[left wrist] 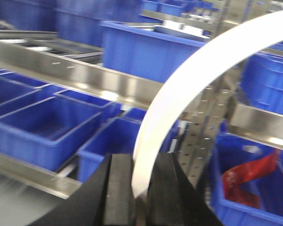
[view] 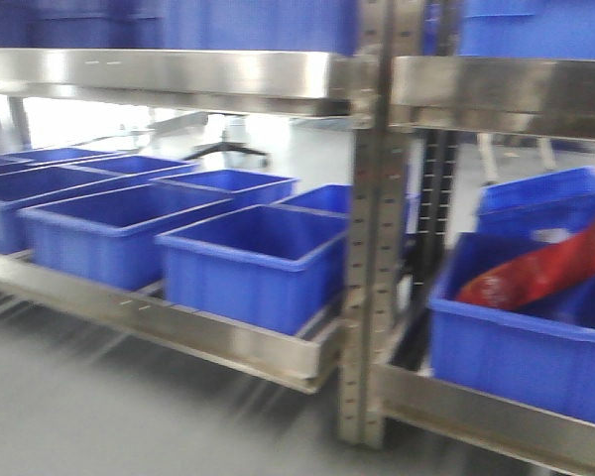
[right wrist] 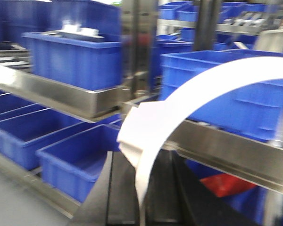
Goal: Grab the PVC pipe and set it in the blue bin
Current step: 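Move both held pieces over the open blue bin on the shelf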
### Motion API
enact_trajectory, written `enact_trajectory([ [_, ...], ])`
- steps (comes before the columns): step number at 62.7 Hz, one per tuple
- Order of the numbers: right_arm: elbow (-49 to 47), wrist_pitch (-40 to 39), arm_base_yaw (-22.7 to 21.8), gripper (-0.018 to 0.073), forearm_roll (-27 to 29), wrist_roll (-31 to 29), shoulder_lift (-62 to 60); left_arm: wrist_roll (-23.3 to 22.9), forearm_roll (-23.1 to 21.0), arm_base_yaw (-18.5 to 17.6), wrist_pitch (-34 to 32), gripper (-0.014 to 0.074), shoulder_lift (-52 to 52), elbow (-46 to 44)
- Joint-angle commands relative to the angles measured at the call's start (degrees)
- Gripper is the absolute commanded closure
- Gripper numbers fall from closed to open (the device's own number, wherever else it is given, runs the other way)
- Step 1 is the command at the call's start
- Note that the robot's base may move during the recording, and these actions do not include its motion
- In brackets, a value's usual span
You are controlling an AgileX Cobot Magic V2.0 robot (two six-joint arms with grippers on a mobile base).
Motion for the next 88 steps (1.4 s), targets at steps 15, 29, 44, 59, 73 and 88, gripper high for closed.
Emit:
enact_trajectory([
  [15, 0.0, -1.6, 0.0, 0.0727, -0.4, -0.3, -0.3, 0.0, -0.6, -0.3, -1.6, 0.0707, -0.4, -0.1],
  [29, 0.0, -1.6, 0.0, 0.0727, -0.4, -0.3, -0.3, 0.0, -0.6, -0.3, -1.6, 0.0707, -0.4, -0.1],
  [44, 0.0, -1.6, 0.0, 0.0727, -0.4, -0.3, -0.3, 0.0, -0.6, -0.3, -1.6, 0.0707, -0.4, -0.1],
  [59, 0.0, -1.6, 0.0, 0.0727, -0.4, -0.3, -0.3, 0.0, -0.6, -0.3, -1.6, 0.0707, -0.4, -0.1],
  [73, 0.0, -1.6, 0.0, 0.0727, -0.4, -0.3, -0.3, 0.0, -0.6, -0.3, -1.6, 0.0707, -0.4, -0.1],
  [88, 0.0, -1.6, 0.0, 0.0727, -0.4, -0.3, -0.3, 0.0, -0.6, -0.3, -1.6, 0.0707, -0.4, -0.1],
])
